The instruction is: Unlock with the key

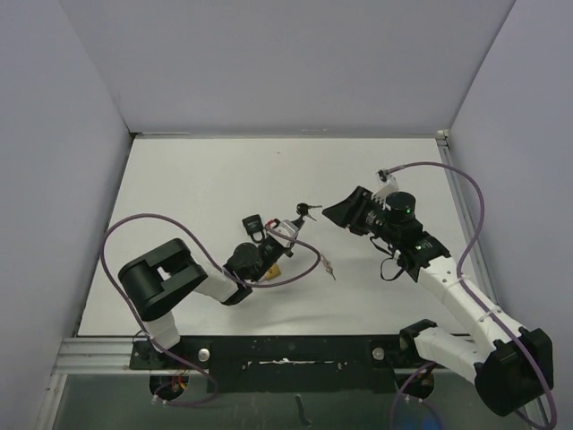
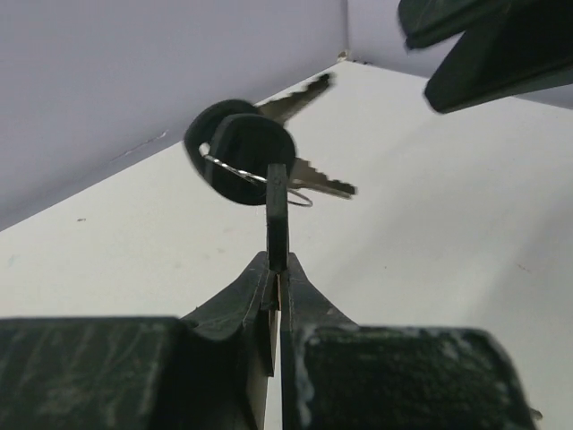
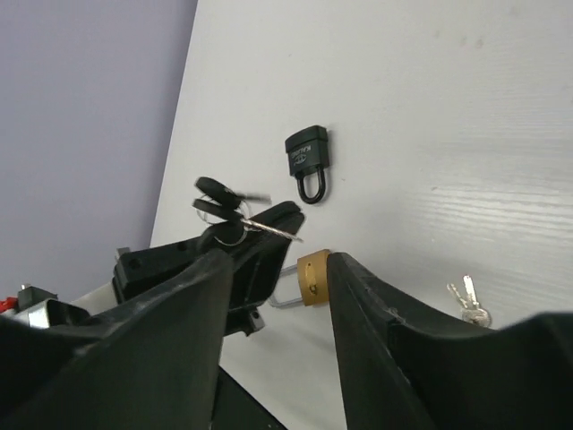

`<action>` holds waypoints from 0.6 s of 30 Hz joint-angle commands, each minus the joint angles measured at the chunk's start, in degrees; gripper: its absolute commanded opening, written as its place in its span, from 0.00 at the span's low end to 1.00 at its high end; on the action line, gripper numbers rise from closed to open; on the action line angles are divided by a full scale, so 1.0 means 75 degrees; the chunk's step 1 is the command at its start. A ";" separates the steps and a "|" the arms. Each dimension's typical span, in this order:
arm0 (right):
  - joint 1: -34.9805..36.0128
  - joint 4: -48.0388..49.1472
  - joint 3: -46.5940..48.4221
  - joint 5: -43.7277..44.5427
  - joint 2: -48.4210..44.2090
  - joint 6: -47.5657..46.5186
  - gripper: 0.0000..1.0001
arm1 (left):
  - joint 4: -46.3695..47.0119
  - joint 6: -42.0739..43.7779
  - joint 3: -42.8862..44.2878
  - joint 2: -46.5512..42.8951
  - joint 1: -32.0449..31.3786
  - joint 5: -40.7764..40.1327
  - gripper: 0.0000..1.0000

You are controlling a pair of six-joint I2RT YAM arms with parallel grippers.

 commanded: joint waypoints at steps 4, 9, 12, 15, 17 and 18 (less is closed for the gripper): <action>-0.0341 -0.1214 0.0413 0.1211 -0.1077 -0.1335 0.66 | -0.3661 -0.0375 0.0363 -0.2313 0.0244 0.0004 0.00; -0.0354 -0.1654 0.0714 0.1528 -0.1102 -0.2242 0.72 | -0.7404 -0.0998 0.1608 -0.2986 0.0723 0.1281 0.00; -0.0385 -0.1673 0.0712 0.1531 -0.1096 -0.2644 0.73 | -0.8804 -0.1422 0.2321 -0.3003 0.1260 0.2872 0.00; -0.0466 -0.1579 0.0608 0.1375 -0.1171 -0.3006 0.73 | -0.9649 -0.1635 0.2873 -0.2817 0.1696 0.4255 0.00; -0.0563 -0.1367 0.0467 0.1099 -0.1309 -0.3215 0.73 | -1.0001 -0.1730 0.3171 -0.2644 0.1908 0.5080 0.00; -0.0610 -0.1235 0.0380 0.0958 -0.1402 -0.3306 0.73 | -1.0160 -0.1786 0.3350 -0.2528 0.2018 0.5500 0.00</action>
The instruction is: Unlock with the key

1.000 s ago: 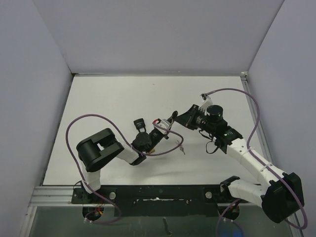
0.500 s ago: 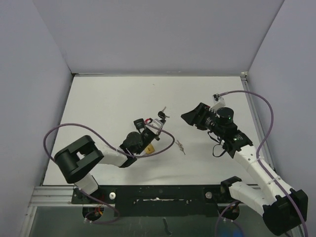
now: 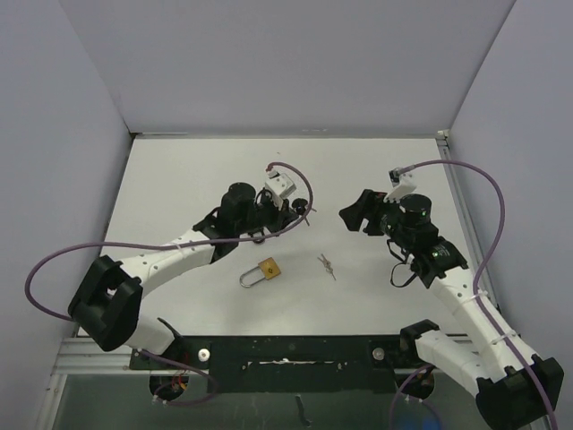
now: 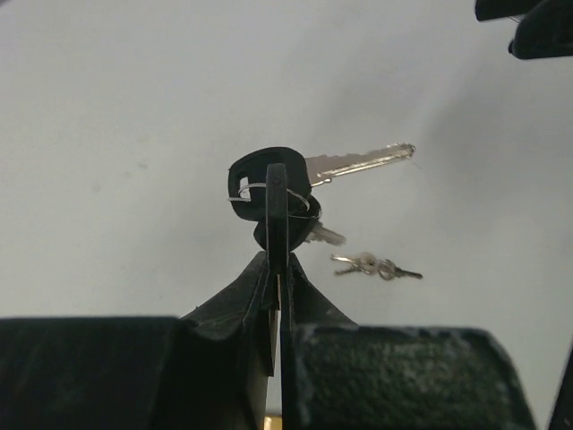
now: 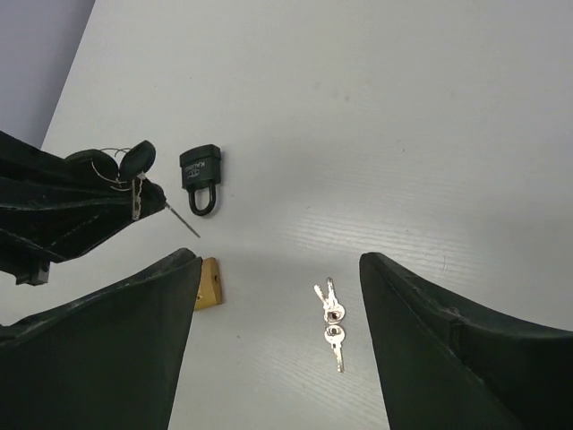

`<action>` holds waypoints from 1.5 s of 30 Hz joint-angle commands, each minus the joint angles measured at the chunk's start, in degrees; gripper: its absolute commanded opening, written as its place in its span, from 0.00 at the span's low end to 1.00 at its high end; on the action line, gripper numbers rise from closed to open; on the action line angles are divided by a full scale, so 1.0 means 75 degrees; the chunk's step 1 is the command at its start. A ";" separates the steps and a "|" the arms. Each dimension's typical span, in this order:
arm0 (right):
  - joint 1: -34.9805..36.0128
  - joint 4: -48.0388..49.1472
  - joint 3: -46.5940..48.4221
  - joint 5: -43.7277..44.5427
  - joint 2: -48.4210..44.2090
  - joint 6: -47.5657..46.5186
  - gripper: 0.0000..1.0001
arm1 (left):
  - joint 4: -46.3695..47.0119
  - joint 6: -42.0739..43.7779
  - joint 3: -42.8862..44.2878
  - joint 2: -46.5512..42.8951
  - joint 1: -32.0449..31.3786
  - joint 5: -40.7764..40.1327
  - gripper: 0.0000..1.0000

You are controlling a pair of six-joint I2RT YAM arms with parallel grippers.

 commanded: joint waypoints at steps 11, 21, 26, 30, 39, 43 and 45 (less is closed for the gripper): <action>-0.0723 0.1575 -0.0434 -0.2252 -0.0692 -0.1277 0.66 | -0.2340 -0.0698 0.2359 0.1700 0.0757 0.5983 0.00; -0.1276 0.3087 -0.0998 -0.4002 -0.0022 -0.0625 0.64 | -0.3059 -0.0660 0.3198 0.2449 0.0755 0.7158 0.00; -0.1276 0.3158 -0.0878 -0.4237 0.0210 -0.0742 0.63 | -0.3417 -0.0527 0.3530 0.2686 0.0743 0.7062 0.00; -0.1236 0.2993 -0.0723 -0.4214 0.0328 -0.0899 0.62 | -0.3548 -0.0478 0.3629 0.2708 0.0695 0.6219 0.00; -0.1178 0.3233 -0.0747 -0.4155 0.0395 -0.1365 0.63 | -0.3297 -0.0289 0.3559 0.2765 0.0407 0.4696 0.00; -0.1173 0.3663 -0.0877 -0.4207 0.0570 -0.1650 0.61 | -0.2731 -0.0185 0.3287 0.2735 0.0270 0.4268 0.00; -0.1173 0.3842 -0.0925 -0.4244 0.0686 -0.1744 0.61 | -0.2496 -0.0102 0.3156 0.2694 0.0218 0.4046 0.00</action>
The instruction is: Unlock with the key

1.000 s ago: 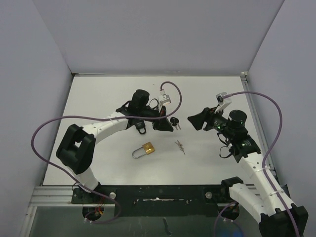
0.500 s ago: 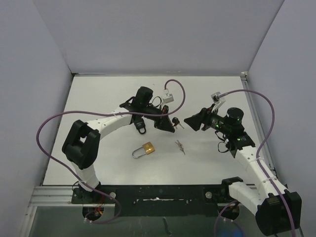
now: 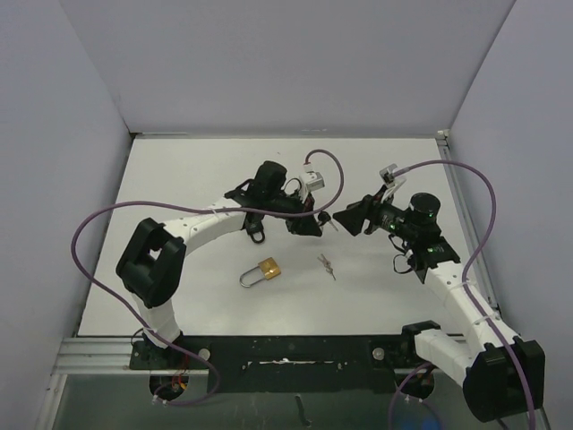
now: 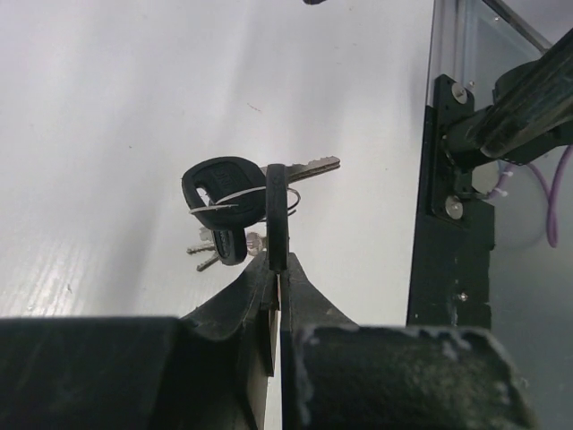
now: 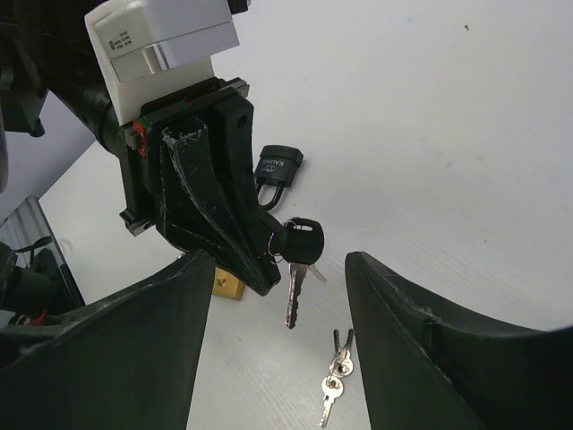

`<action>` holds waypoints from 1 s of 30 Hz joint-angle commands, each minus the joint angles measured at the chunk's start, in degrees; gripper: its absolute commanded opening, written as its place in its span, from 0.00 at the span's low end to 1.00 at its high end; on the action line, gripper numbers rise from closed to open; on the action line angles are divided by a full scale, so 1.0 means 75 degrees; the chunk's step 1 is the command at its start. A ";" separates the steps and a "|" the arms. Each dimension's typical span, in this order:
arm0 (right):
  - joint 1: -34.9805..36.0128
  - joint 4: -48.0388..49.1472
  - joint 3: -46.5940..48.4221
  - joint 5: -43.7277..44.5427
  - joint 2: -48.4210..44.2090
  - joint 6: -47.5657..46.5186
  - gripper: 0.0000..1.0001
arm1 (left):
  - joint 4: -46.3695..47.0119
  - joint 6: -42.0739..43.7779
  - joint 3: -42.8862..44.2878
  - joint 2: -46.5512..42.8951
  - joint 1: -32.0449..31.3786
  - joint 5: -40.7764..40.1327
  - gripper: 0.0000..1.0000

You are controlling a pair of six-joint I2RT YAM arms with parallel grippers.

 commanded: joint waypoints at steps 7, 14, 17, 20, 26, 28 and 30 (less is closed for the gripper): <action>0.0036 0.1473 -0.0009 -0.0381 0.0552 -0.0717 0.58 | 0.1741 0.0293 -0.0613 -0.0297 -0.0142 -0.0981 0.00; 0.0054 0.1803 0.0172 -0.1225 0.1308 -0.1065 0.51 | 0.1783 0.0306 -0.0599 -0.0179 -0.0225 -0.0926 0.00; 0.0106 0.2009 0.0167 -0.1398 0.1576 -0.1058 0.49 | 0.1838 0.0299 -0.0593 -0.0140 -0.0259 -0.0879 0.00; 0.0174 0.2143 0.0136 -0.1399 0.1675 -0.1077 0.49 | 0.1847 0.0288 -0.0588 -0.0112 -0.0285 -0.0839 0.00; 0.0359 0.2184 0.0204 -0.1353 0.1851 -0.1173 0.48 | 0.1865 0.0288 -0.0544 -0.0037 -0.0342 -0.0792 0.00; 0.0405 0.2192 0.0221 -0.1332 0.1923 -0.1196 0.46 | 0.1865 0.0282 -0.0523 -0.0034 -0.0353 -0.0791 0.00; 0.0433 0.2189 0.0224 -0.1327 0.1985 -0.1209 0.43 | 0.1849 0.0288 -0.0517 -0.0038 -0.0351 -0.0805 0.00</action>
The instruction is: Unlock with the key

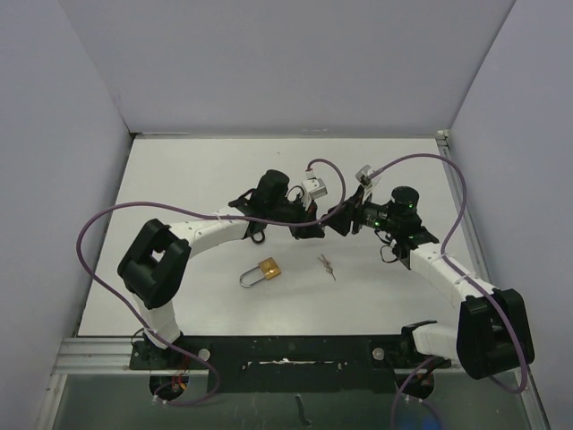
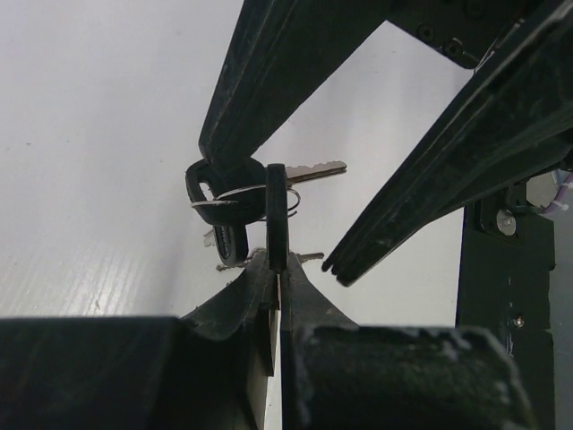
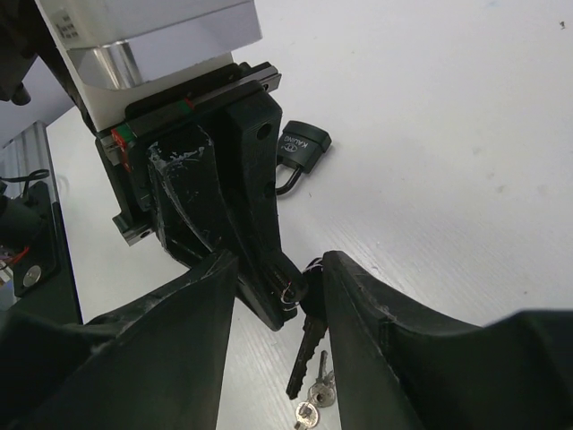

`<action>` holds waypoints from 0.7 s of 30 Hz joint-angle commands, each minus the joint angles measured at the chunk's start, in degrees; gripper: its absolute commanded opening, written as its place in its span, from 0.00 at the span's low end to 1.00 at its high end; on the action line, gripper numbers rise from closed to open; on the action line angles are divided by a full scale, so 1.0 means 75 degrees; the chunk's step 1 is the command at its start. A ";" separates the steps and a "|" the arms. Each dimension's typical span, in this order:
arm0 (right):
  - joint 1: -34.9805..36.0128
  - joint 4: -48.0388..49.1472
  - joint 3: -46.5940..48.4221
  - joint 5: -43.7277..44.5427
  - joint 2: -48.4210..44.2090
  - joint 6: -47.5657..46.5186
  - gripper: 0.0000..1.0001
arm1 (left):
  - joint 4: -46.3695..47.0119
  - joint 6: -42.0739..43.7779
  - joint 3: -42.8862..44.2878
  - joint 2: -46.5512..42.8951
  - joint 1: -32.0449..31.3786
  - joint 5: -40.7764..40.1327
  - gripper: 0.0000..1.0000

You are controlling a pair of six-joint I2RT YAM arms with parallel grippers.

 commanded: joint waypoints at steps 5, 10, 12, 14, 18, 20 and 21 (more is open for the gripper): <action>0.0104 0.0551 0.0215 -0.0139 0.0153 -0.0201 0.40 | 0.0396 0.0116 0.0223 -0.0052 -0.0039 0.0168 0.00; 0.0104 0.0580 0.0193 -0.0163 0.0165 -0.0213 0.36 | 0.0383 0.0136 0.0225 -0.0072 -0.0039 0.0271 0.00; 0.0111 0.0636 0.0174 -0.0176 0.0174 -0.0200 0.34 | 0.0389 0.0142 0.0226 -0.0064 -0.0051 0.0310 0.00; 0.0110 0.0650 0.0180 -0.0218 0.0220 -0.0190 0.32 | 0.0363 0.0162 0.0230 -0.0066 -0.0064 0.0334 0.00; 0.0111 0.0700 0.0191 -0.0276 0.0275 -0.0190 0.30 | 0.0301 0.0238 0.0256 -0.0063 -0.0075 0.0382 0.00; 0.0111 0.0703 0.0212 -0.0332 0.0307 -0.0184 0.30 | 0.0258 0.0286 0.0270 -0.0073 -0.0093 0.0395 0.00; 0.0111 0.0693 0.0215 -0.0349 0.0317 -0.0189 0.29 | 0.0242 0.0302 0.0273 -0.0075 -0.0087 0.0396 0.00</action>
